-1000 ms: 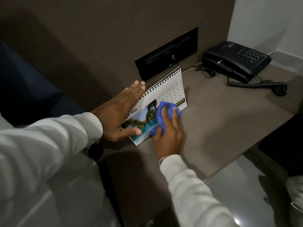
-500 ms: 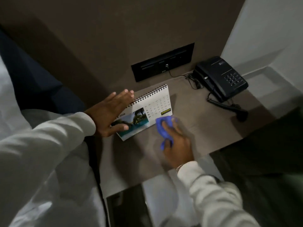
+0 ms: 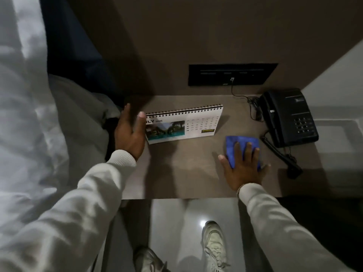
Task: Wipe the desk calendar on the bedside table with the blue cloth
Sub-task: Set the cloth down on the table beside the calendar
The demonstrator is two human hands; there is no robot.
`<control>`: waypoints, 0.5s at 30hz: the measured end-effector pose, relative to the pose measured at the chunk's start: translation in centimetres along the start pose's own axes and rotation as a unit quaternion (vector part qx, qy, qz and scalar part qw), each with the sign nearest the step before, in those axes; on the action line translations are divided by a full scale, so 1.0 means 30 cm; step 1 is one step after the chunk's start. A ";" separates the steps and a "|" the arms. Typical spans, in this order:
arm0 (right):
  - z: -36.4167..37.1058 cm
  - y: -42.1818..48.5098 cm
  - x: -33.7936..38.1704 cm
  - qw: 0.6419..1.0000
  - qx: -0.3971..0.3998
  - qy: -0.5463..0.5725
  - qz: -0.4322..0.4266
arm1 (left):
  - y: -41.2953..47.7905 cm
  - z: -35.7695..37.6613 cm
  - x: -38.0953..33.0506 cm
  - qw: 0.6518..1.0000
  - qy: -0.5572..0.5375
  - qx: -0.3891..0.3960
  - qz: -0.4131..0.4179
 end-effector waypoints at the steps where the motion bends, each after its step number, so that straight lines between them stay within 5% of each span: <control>1: -0.047 0.010 0.004 0.997 -0.032 0.067 0.019 | -0.007 -0.024 0.029 0.997 -0.033 -0.059 -0.042; 4: -0.244 0.040 0.092 0.919 -0.142 0.368 0.009 | -0.036 -0.064 0.097 0.979 -0.037 -0.152 -0.131; 7: -0.385 0.094 0.241 0.871 -0.111 0.476 -0.046 | -0.035 -0.026 0.113 0.963 -0.143 -0.098 -0.204; 11: -0.431 0.156 0.315 0.906 -0.039 0.419 -0.040 | 0.004 -0.009 0.082 0.947 -0.192 -0.075 -0.245; 15: -0.442 0.190 0.326 0.900 -0.043 0.433 -0.009 | 0.068 0.006 0.026 0.949 -0.189 -0.048 -0.246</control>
Point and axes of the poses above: each hand's wrist, its own y-axis towards the middle knuckle, its own z-axis out of the palm, x = y × z, the point moved 7 cm from there along y, towards the middle knuckle, and after that the axes turned 8 degrees about -y, right-handed, at the moved point
